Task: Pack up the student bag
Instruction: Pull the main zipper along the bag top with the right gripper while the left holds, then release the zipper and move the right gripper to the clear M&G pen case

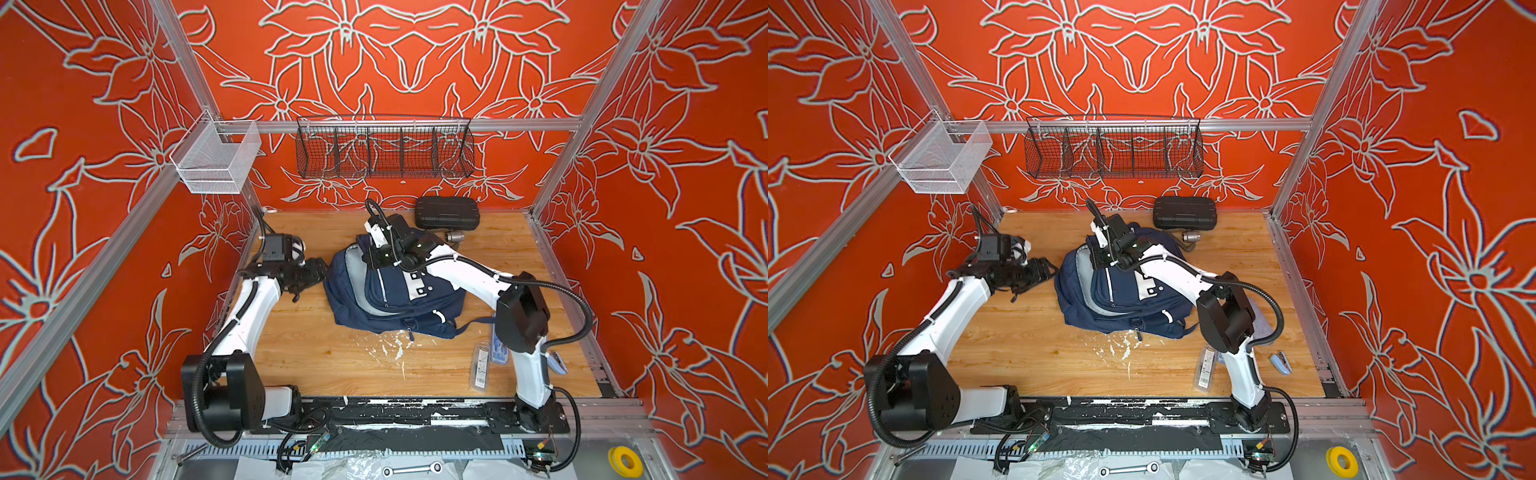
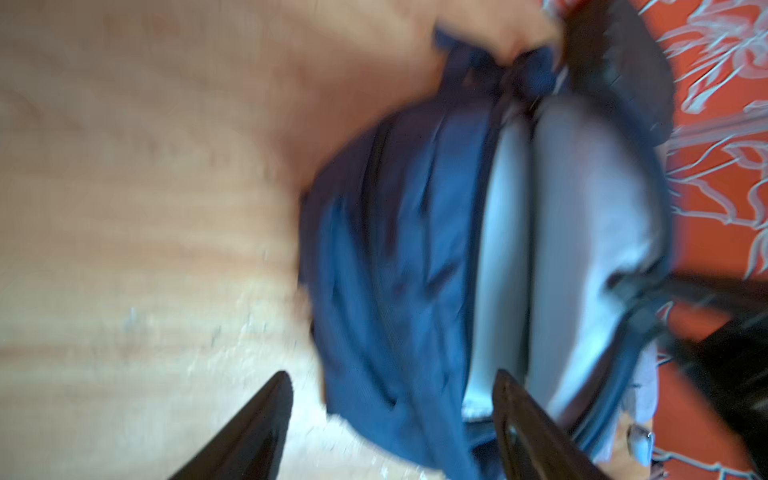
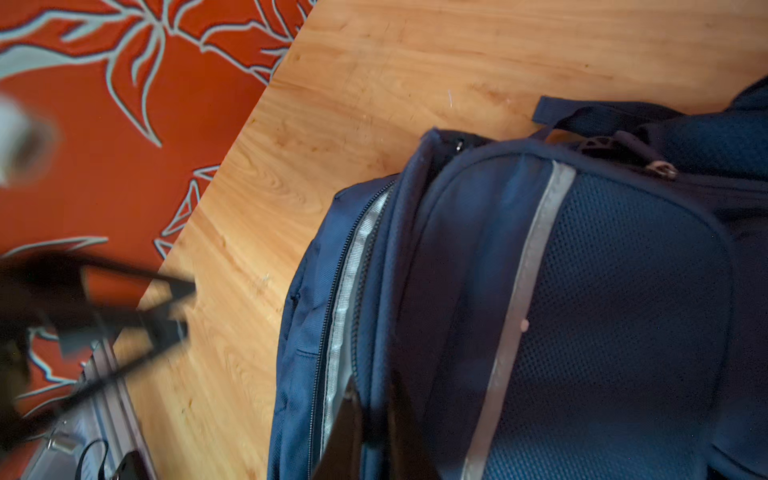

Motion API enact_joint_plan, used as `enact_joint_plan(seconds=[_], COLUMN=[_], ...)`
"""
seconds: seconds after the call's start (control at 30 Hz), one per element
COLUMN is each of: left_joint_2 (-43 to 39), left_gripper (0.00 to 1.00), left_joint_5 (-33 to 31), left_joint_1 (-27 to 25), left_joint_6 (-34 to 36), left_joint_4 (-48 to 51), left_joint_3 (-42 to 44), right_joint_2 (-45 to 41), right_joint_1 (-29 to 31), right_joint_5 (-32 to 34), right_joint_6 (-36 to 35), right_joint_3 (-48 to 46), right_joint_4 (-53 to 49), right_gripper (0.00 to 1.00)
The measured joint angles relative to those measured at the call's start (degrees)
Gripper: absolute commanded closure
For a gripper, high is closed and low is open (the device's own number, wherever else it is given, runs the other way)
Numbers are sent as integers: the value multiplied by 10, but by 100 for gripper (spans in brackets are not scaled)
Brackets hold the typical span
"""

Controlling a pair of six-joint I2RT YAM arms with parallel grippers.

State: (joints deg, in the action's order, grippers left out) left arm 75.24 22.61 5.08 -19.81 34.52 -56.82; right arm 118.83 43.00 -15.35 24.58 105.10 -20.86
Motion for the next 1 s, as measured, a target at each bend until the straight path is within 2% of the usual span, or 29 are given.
enact_joint_plan(seconds=[0.03, 0.1, 0.23, 0.37, 0.47, 0.6, 0.7, 0.87, 1.0], left_joint_2=[-2, 2, 18, 21, 7, -39, -69, -75, -61], left_gripper=[27, 27, 28, 29, 29, 29, 29, 29, 29], left_joint_5=[3, 4, 6, -4, -25, -50, -68, -96, -102], left_joint_1=[-5, -20, -59, -74, -87, -116, -136, -174, -201], left_joint_6=[-9, -19, -28, -29, -19, -3, 6, 20, 29], left_joint_4=[-1, -9, -32, -50, -63, -73, -76, -80, -81], left_joint_3=[17, 33, 29, 21, 21, 21, 13, -18, -42], right_joint_2=[11, 26, 41, 36, 2, -101, -214, -395, -451], right_joint_1=[-1, -1, 0, 1, 1, -3, -12, -30, -23], right_joint_5=[-2, -3, -1, 29, 68, 124, 156, 175, 177], right_joint_6=[0, 0, -10, -45, -65, -75, -51, 61, 169], right_joint_3=[14, 35, 67, 105, 98, 35, -55, -287, -466], right_joint_4=[-3, -10, -43, -95, -133, -193, -229, -272, -303], right_gripper=[100, 94, 66, 40, 29, 27, 27, 28, 28])
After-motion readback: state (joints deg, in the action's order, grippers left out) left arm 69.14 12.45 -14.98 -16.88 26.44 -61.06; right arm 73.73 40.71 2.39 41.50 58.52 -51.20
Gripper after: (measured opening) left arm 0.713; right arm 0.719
